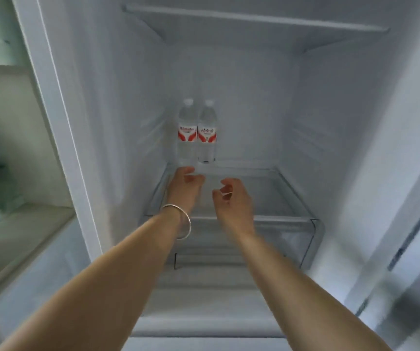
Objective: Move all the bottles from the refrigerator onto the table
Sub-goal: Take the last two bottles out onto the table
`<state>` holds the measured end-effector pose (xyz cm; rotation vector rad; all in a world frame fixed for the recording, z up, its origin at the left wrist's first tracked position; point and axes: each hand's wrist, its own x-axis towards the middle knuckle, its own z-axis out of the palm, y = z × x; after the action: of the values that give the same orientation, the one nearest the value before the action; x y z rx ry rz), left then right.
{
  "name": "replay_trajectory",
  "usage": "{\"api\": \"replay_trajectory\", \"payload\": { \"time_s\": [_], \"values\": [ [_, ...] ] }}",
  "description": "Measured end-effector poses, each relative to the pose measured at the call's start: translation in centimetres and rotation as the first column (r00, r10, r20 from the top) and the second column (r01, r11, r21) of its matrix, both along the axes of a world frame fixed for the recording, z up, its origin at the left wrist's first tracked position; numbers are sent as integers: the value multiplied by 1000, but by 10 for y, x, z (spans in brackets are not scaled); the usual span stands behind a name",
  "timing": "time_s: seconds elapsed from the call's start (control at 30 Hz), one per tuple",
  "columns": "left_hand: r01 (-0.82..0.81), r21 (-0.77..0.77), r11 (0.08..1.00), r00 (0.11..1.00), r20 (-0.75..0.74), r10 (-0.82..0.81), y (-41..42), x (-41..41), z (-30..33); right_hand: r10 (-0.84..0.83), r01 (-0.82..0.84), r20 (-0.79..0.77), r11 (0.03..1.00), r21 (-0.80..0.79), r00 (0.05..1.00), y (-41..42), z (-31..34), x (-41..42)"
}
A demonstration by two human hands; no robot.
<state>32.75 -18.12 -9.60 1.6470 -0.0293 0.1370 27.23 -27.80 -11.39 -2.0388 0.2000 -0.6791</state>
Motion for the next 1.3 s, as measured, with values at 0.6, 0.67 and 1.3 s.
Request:
{"api": "replay_trajectory", "payload": {
  "time_s": [0.6,0.67,1.3],
  "values": [
    [-300,-69,951,943,130,307,-22,195,0,245,-233,-42,954,190,969,-58,8,234],
    [-258,-96,961,955,127,269,-21,203,-5,286,-282,5,942,180,958,-59,9,245],
    [-234,-175,956,942,202,267,-26,149,14,214,-276,225,915,296,951,-43,31,199]
  ]
}}
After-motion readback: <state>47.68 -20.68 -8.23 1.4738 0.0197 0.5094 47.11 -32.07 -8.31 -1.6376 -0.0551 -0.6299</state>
